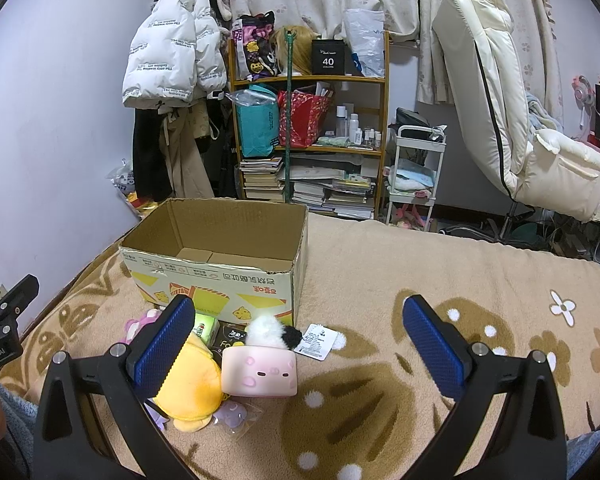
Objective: Organize soft objects
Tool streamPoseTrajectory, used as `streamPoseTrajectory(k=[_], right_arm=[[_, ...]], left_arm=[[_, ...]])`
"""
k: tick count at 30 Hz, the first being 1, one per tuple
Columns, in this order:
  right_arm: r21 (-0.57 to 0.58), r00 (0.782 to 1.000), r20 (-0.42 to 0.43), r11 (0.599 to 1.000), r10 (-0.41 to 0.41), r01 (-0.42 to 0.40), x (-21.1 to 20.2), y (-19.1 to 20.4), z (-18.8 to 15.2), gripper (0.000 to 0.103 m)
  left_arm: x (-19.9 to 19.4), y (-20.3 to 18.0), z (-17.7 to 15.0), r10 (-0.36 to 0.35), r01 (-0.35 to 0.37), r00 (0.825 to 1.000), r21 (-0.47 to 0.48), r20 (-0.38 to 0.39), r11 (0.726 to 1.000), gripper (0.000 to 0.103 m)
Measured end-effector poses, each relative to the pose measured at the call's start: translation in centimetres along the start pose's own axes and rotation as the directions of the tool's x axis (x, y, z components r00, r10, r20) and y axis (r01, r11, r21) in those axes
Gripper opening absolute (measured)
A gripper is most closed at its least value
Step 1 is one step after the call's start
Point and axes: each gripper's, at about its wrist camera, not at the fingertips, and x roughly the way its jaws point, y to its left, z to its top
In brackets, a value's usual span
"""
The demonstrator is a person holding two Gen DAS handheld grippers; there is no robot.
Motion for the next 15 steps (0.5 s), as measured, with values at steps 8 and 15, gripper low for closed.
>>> streamPoseTrajectory(k=[8,15], right_arm=[[0.0,1.0,0.0,1.0,0.001,-0.001,0.0,0.0,0.0,0.103],[0.0,1.0,0.001,1.0,0.001,-0.001,-0.02,-0.01,0.01,0.103]], left_arm=[[0.08,-0.21,-0.13,0.001,-0.001,1.0,-0.001,0.0,1.0,0.102],[0.06,-0.19,-0.12,0.002,-0.002,1.0,0.0,0.0,1.0,0.102]])
